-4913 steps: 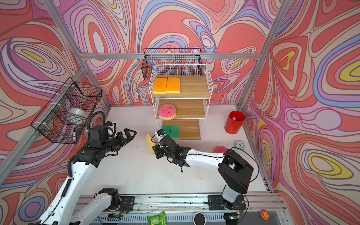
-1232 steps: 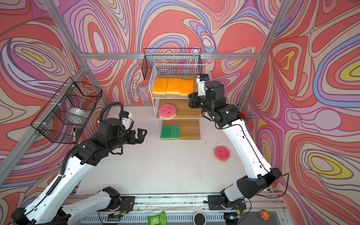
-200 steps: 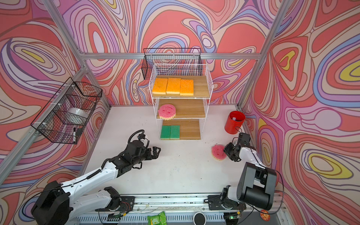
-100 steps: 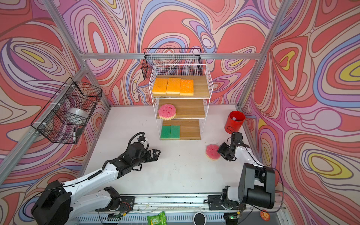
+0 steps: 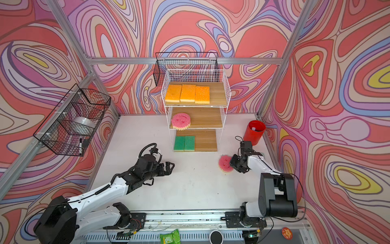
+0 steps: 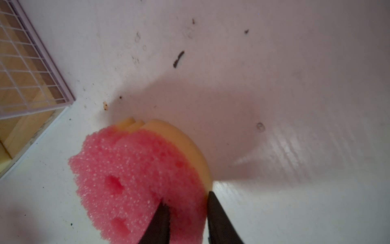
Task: Arrange cleaning sponges on a shelf
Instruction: Pick up the cleaning sponge at the middle-right of the table.
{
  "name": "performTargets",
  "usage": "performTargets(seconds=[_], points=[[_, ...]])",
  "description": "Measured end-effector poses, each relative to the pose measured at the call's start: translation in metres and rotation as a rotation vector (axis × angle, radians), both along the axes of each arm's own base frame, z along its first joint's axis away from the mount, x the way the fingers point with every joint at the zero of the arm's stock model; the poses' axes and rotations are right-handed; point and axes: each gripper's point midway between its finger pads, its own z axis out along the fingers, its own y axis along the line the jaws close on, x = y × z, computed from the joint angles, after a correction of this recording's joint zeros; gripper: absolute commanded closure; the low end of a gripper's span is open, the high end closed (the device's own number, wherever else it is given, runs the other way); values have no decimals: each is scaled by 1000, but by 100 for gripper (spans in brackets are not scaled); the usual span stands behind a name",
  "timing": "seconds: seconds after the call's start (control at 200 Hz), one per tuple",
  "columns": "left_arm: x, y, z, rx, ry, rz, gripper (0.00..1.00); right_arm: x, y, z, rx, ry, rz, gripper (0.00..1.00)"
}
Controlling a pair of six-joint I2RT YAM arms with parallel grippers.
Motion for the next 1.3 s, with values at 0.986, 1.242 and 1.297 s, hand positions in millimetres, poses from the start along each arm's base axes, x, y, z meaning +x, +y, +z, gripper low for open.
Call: performTargets(seconds=[0.986, 1.242, 1.297], points=[[-33, -46, 71, -364, -205, -241, 0, -9, 60, 104, 16, -248, 199, 77], [-51, -84, 82, -388, -216, -365, 0, -12, 129, 138, 68, -330, 373, 76], [-53, -94, 82, -386, -214, -386, 0, -13, 143, 140, 78, -339, 411, 76]])
